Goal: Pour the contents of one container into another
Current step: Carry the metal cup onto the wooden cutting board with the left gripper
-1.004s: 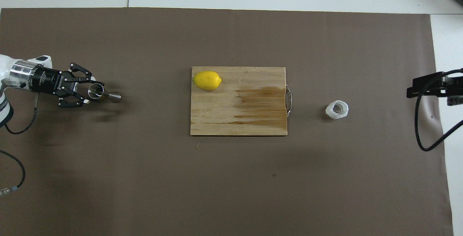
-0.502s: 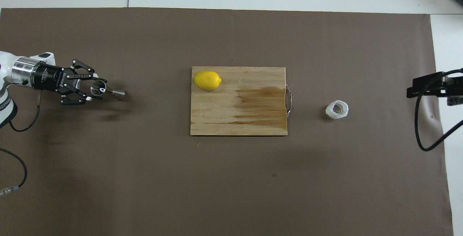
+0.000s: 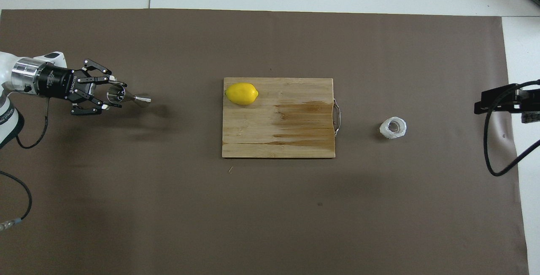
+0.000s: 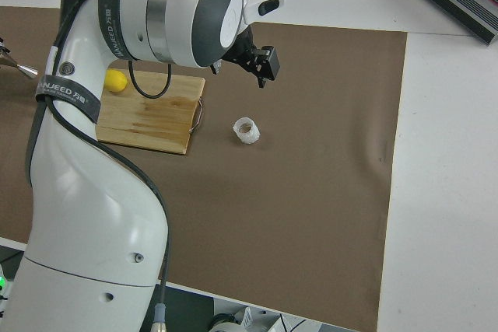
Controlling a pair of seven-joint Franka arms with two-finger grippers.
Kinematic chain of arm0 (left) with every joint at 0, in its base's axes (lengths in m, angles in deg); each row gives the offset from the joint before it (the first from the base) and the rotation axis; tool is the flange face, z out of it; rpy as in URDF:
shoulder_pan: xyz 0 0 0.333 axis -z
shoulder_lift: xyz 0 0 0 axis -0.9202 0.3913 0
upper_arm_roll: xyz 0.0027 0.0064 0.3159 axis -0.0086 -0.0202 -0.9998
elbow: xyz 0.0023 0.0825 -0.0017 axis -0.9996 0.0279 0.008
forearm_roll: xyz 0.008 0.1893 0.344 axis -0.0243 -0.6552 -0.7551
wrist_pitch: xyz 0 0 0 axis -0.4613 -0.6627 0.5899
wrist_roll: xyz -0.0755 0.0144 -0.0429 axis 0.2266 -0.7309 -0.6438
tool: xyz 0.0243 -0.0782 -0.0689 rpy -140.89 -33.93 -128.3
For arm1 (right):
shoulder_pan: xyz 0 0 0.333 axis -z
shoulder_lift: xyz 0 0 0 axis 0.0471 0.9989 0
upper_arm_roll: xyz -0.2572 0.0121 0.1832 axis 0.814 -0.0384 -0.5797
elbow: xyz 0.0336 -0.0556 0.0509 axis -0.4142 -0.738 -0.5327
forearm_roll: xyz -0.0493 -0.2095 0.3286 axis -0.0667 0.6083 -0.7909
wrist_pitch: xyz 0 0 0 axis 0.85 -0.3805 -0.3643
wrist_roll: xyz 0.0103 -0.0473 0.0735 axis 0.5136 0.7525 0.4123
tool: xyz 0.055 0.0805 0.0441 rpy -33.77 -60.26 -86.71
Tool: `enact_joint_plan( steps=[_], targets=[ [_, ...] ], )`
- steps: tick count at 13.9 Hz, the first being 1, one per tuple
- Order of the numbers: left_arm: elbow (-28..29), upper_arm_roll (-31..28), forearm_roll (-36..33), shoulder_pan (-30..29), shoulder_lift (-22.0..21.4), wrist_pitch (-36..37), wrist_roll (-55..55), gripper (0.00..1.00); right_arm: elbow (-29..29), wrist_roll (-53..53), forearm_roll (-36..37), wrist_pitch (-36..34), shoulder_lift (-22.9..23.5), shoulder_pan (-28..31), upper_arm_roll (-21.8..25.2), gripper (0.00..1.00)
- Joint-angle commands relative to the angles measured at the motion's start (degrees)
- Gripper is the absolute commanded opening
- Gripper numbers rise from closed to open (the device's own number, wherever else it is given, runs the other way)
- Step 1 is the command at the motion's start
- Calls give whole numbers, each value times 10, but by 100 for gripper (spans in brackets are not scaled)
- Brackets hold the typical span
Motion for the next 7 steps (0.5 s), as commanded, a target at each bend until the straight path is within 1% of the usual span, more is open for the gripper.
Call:
enact_joint_plan(
  steps=[1,4,7],
  targets=[
    [58,-11,52,27,-54,-20,-7,0,2,8,3,-4,0,4,-4,100],
    [98,-12,96,58,-84,-82,-7,0,2,8,3,-4,1,4,-4,100],
    [127,-12,138,94,-96,-130,-6,0,2,7,3,-4,0,4,-4,100]
  ],
)
